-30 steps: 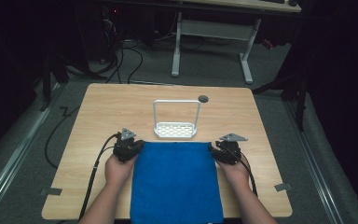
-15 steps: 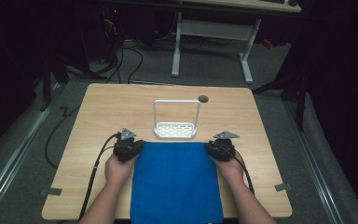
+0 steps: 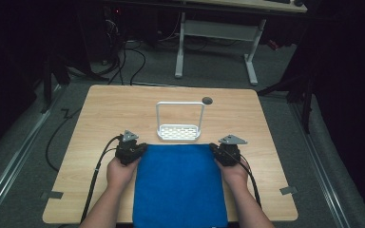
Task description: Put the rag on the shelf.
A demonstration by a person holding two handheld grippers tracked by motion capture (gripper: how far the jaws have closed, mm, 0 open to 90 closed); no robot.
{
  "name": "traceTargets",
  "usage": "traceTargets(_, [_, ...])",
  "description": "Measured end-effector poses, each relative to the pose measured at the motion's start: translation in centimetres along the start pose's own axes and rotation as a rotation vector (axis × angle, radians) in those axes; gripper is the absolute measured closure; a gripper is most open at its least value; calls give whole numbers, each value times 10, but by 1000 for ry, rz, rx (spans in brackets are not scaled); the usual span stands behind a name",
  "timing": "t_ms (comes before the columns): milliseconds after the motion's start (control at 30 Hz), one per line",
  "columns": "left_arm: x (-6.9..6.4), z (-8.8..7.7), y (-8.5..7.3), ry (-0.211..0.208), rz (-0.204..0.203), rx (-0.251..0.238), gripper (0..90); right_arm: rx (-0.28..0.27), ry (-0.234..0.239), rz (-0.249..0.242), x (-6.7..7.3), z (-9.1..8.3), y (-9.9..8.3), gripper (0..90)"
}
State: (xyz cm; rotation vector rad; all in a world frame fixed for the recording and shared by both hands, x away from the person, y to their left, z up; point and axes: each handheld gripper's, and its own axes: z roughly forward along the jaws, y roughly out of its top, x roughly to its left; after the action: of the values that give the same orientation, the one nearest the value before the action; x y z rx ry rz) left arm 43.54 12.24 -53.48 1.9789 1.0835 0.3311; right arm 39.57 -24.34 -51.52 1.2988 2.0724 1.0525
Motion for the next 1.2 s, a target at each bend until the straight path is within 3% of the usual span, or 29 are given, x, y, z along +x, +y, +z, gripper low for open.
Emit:
traceTargets(100, [-1, -1, 0, -6, 7, -3, 867, -32, 0, -15, 2, -7, -3, 883])
traceTargets(267, [0, -2, -1, -17, 5, -19, 873, -26, 11, -26, 2, -7, -6, 883])
traceTargets(500, [-5, -15, -7, -33, 49, -129, 873, -55, 37, -9, 2, -12, -8, 883])
traceTargets(567, [-6, -17, -8, -18, 59, -150, 873, -64, 33, -4, 4, -15, -8, 883])
traceTargets(667, [-4, -18, -8, -12, 38, -156, 874, -65, 21, -12, 6, -15, -8, 883])
traceTargets(1200, [-10, -38, -3, -23, 39, -227, 877, -143, 19, 7, 5, -31, -4, 883])
